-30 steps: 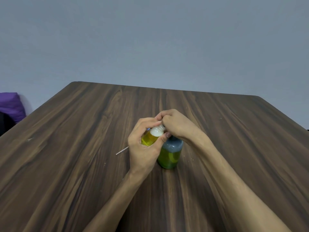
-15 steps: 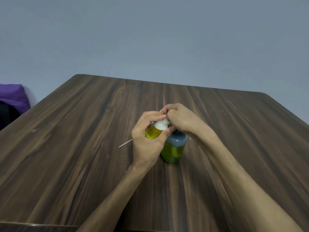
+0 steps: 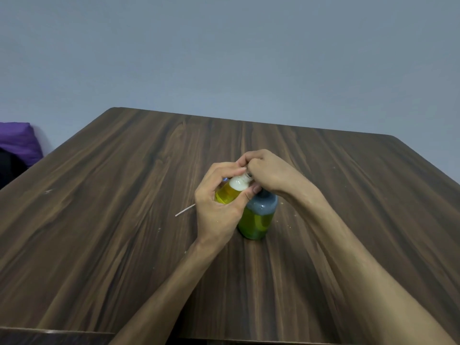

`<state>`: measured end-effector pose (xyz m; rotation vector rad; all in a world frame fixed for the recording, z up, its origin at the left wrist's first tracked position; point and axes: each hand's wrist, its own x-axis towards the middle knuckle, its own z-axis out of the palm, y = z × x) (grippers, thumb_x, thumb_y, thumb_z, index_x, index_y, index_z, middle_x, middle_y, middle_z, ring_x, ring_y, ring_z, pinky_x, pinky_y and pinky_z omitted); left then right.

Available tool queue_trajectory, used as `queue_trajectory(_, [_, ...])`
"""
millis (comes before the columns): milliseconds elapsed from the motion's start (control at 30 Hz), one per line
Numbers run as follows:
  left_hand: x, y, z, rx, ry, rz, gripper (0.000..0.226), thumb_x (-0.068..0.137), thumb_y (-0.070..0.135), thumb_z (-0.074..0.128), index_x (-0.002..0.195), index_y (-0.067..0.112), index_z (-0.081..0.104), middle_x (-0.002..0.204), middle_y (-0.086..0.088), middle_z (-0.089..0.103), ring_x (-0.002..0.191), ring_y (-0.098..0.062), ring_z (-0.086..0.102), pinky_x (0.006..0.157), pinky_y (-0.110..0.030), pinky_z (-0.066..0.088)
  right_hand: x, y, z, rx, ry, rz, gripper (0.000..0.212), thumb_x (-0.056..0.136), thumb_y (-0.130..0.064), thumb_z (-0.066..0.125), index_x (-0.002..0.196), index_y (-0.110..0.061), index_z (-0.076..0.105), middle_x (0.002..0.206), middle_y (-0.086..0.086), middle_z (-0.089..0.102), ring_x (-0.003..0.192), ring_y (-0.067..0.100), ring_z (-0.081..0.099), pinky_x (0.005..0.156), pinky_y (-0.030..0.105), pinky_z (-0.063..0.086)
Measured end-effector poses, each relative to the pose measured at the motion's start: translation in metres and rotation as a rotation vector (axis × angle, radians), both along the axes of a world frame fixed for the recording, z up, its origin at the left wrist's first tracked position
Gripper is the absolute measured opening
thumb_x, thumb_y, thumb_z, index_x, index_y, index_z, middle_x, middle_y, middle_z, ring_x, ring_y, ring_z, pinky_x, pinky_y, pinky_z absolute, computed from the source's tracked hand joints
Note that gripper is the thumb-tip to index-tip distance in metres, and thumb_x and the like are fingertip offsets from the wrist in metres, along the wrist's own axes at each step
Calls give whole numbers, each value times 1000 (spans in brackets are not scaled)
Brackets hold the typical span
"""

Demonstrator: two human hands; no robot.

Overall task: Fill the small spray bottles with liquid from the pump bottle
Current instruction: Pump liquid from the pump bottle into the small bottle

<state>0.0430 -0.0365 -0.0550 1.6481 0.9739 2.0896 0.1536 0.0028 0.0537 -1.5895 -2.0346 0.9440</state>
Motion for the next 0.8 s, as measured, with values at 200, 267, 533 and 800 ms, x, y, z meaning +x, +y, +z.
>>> queue_trajectory(200, [1,2,0,-9,-5,-1,33,79,2,90,107,-4,73,110,-14,71,107,-23,69,90,-38,58,-1,-2,0,-3,21,-2,37,97,-6,38,92,-20,71,87,8,73,69,17,60,59,27,45])
queue_trajectory(267, [0,1,-2,-2,-6,0,33,79,2,90,107,-4,73,110,-14,71,107,-26,70,90,-43,59,1,-2,3,-1,12,11,37,96,-5,38,94,-20,72,95,7,74,76,16,63,62,27,45])
queue_trajectory(533, [0,1,-2,0,-13,-5,34,78,-1,91,107,-5,73,110,-15,71,107,-28,70,90,-46,60,2,-2,3,9,13,23,39,94,-3,38,97,-18,74,96,9,75,76,16,63,61,27,45])
queue_trajectory(800, [0,3,-2,-4,-10,12,34,77,-1,92,106,-4,73,110,-14,71,106,-25,70,90,-38,57,2,3,2,16,21,20,40,92,-3,37,97,-18,74,98,12,77,80,22,66,64,31,49])
